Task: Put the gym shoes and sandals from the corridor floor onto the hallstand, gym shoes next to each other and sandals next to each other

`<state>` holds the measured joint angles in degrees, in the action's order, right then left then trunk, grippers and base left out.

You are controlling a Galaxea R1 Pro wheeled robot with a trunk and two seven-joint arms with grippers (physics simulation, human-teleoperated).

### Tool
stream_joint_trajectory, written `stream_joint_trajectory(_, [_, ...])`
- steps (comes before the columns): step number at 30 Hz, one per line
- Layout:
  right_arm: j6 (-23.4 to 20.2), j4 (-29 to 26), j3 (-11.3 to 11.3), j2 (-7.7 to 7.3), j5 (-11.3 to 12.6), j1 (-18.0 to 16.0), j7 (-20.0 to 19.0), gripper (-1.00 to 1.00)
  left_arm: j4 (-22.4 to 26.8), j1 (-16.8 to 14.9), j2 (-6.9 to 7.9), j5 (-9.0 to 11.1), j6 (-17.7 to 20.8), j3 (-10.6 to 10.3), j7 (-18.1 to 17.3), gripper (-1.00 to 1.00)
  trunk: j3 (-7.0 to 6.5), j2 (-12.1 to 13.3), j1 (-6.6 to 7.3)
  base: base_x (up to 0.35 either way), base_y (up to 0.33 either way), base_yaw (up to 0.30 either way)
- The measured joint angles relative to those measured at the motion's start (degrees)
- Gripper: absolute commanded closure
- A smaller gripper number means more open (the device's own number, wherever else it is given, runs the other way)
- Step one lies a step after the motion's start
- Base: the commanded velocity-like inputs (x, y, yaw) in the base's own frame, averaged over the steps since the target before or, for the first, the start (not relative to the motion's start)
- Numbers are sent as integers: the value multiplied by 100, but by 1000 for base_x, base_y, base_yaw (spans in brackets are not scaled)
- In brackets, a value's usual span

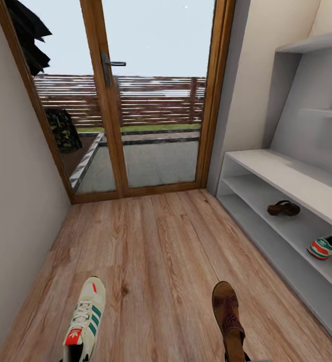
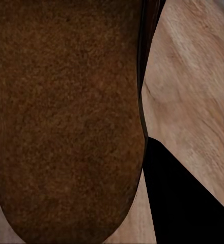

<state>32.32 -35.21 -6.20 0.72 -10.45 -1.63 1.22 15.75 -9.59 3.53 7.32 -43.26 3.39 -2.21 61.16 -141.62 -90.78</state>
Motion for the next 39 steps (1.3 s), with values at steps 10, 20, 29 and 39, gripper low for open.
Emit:
stream_joint_trajectory(10, [0,-3,1,8,0,-2,0,100,2,3,3,0,6,0,1,100,0,0,0,302,185,-171])
stream_joint_trajectory(20, [0,8,0,9,-1,-1,0,100,1,2,6,4,7,-1,7,100,0,0,0,321,123,-20])
stream_joint_trajectory(29, [-2,12,0,9,0,-1,0,100,0,2,6,1,6,0,8,100,0,0,0,330,140,-219])
stream_joint_trajectory(39, [-1,13,1,9,0,2,0,100,-7,1,5,1,5,2,8,100,0,0,0,297,216,-263])
